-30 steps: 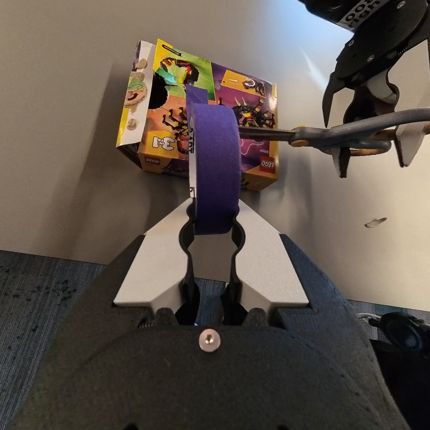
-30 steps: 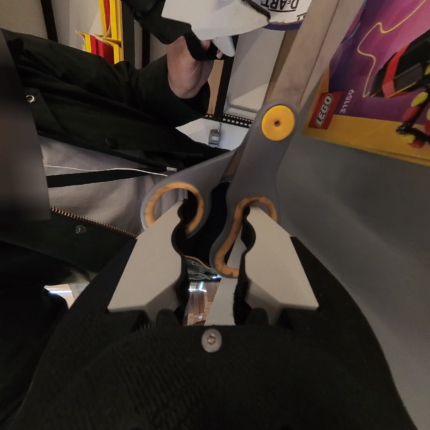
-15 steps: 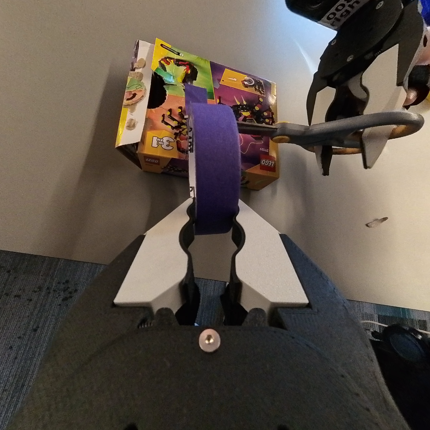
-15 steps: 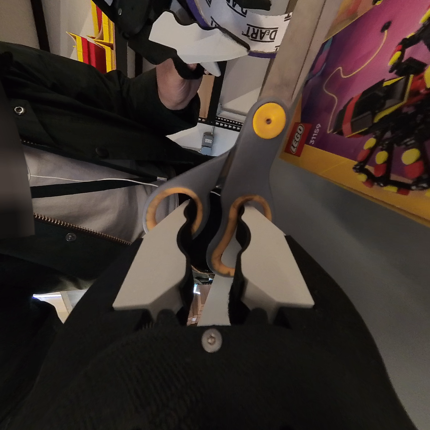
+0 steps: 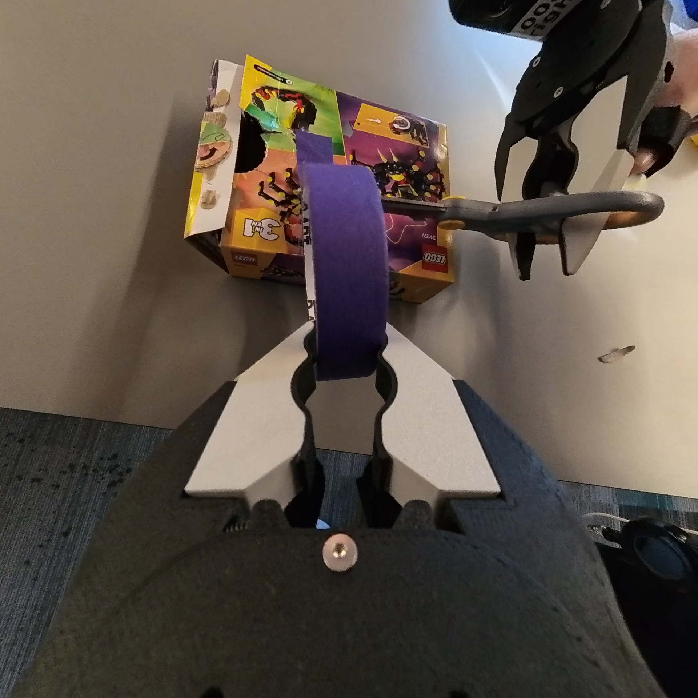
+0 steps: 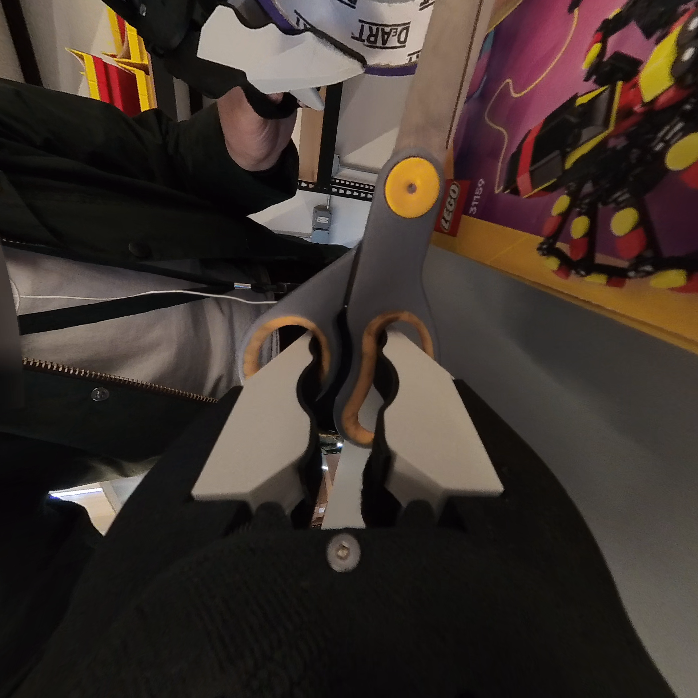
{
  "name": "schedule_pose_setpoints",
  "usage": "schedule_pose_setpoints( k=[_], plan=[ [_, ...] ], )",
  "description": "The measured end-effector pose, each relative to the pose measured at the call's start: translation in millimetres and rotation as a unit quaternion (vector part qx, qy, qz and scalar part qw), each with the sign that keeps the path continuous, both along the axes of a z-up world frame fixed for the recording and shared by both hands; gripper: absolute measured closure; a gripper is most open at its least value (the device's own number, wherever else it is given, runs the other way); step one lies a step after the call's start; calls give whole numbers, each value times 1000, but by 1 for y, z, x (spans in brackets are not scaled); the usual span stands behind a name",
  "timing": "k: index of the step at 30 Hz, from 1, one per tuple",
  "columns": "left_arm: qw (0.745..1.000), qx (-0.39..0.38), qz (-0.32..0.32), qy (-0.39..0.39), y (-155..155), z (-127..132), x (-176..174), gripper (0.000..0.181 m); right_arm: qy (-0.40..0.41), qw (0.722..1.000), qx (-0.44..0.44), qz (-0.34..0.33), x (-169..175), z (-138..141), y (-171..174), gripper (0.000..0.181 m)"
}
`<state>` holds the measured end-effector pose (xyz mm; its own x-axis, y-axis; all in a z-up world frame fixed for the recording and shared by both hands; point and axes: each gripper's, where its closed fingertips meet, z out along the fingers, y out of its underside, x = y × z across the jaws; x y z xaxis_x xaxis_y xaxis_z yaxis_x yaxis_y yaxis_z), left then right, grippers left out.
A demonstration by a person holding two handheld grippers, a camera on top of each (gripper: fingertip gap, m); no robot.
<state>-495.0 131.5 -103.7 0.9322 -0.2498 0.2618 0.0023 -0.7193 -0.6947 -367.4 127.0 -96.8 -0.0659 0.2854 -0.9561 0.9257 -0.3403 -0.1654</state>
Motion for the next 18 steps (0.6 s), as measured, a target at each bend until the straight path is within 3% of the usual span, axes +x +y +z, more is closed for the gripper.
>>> schedule_pose_setpoints(
  k=[12,18],
  plan=[
    [1000,-10,-13,10,-8,-8,3,160,-13,1000,-15,20,6,-3,-12,162],
    [999,-8,-13,-48,-14,0,4,161,29,999,-30,-5,13,12,-26,162]
  ],
)
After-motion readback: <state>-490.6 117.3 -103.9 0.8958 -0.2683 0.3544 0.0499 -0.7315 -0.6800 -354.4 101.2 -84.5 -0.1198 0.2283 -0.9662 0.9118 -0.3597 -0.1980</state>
